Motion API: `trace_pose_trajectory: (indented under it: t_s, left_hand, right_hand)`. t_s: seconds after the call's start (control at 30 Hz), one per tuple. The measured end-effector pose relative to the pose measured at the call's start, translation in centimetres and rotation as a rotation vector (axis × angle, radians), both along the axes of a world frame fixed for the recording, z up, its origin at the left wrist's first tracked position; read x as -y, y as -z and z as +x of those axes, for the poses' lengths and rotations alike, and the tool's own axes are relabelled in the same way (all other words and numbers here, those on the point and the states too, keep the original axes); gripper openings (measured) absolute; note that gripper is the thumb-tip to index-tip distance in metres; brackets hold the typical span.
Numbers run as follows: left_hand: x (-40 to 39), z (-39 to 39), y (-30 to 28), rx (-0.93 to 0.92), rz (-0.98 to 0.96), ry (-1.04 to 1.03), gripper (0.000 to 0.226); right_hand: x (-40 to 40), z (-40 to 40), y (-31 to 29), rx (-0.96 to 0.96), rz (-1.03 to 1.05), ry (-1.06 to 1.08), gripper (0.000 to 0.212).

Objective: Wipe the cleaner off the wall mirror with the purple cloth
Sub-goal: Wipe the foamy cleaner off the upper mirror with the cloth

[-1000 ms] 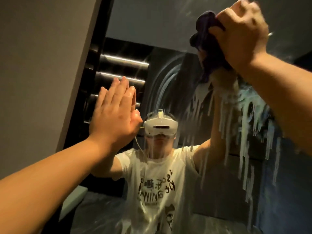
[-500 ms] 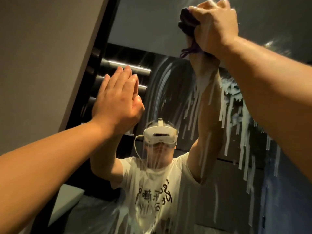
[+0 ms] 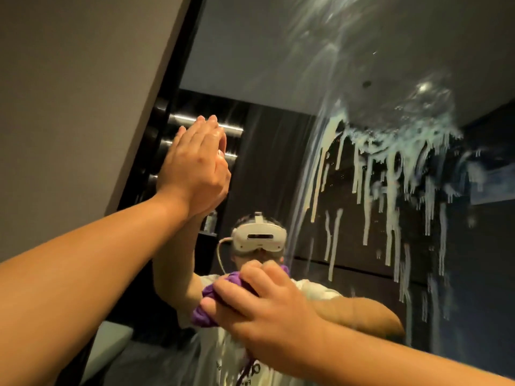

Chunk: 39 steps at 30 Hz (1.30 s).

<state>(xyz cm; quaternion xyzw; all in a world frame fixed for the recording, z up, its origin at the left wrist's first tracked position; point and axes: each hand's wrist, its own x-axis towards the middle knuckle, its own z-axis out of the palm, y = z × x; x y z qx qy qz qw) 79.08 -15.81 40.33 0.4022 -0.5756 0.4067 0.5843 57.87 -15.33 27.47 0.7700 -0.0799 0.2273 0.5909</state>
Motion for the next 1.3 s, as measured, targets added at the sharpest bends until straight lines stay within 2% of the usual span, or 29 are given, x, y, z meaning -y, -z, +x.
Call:
trace_pose_trajectory:
  t_s: [0.1, 0.23, 0.33, 0.4, 0.43, 0.5, 0.57, 0.7, 0.8, 0.9, 1.0, 1.03, 1.1, 1.13, 1.2, 1.3]
  left_hand:
    - [-0.1, -0.2, 0.1, -0.01, -0.004, 0.001, 0.062]
    - [0.1, -0.1, 0.1, 0.008, -0.011, -0.027, 0.056]
    - [0.1, 0.0, 0.1, 0.014, -0.01, -0.048, 0.056]
    - [0.1, 0.0, -0.1, 0.015, -0.007, -0.057, 0.057]
    - [0.0, 0.0, -0.1, 0.016, -0.006, -0.057, 0.057]
    - [0.0, -0.2, -0.1, 0.019, -0.005, -0.057, 0.059]
    - [0.1, -0.4, 0.0, 0.024, -0.004, -0.071, 0.06]
    - [0.2, -0.6, 0.0, 0.026, -0.006, -0.093, 0.06]
    - [-0.1, -0.5, -0.1, 0.026, 0.016, -0.1, 0.062]
    - [-1.1, -0.9, 0.0, 0.02, 0.063, -0.1, 0.061]
    - [-2.3, -2.8, 0.3, 0.063, 0.085, -0.089, 0.058]
    - [-2.5, -3.8, 0.3, 0.091, 0.086, -0.087, 0.058]
    - [-2.7, -6.0, 0.1, 0.139, 0.085, -0.075, 0.058]
    - [-2.8, -7.1, -0.3, 0.146, 0.086, -0.057, 0.058]
    - [-2.7, -9.1, -1.1, 0.143, 0.106, -0.02, 0.059]
    - [-1.9, -11.4, -2.1, 0.151, 0.121, -0.011, 0.056]
  right_hand:
    - [-1.8, -0.6, -7.0, 0.057, 0.013, -0.118, 0.03]
    - [-3.2, -2.5, -24.9, 0.631, -0.149, -0.209, 0.035]
    - [-3.9, -4.4, -33.8, 0.953, -0.119, -0.099, 0.045]
    - [-3.7, -5.3, -36.0, 0.955, -0.049, 0.04, 0.055]
    - [-3.5, -5.5, -36.3, 0.941, -0.059, 0.102, 0.058]
    - [-2.8, -5.9, -35.2, 0.939, -0.097, 0.178, 0.048]
    - [-1.6, -6.5, -32.3, 0.852, -0.125, 0.174, 0.041]
    - [-0.4, -6.0, -19.9, 0.604, -0.2, 0.053, 0.034]
    - [0.6, -5.3, -9.0, 0.414, -0.179, -0.007, 0.027]
    - [1.3, -4.7, -0.4, 0.232, -0.12, -0.029, 0.023]
    - [2.1, -4.6, 4.0, 0.006, 0.132, -0.224, 0.021]
    - [1.6, -4.9, 3.7, -0.044, 0.118, -0.196, 0.019]
    - [0.2, -5.7, 0.4, -0.003, 0.056, -0.133, 0.016]
    - [-1.0, -6.3, -2.7, 0.067, 0.076, -0.144, 0.017]
    - [-2.4, -8.2, -10.4, 0.231, -0.036, -0.117, 0.032]
    - [-3.1, -11.9, -21.9, 0.619, -0.127, -0.136, 0.04]
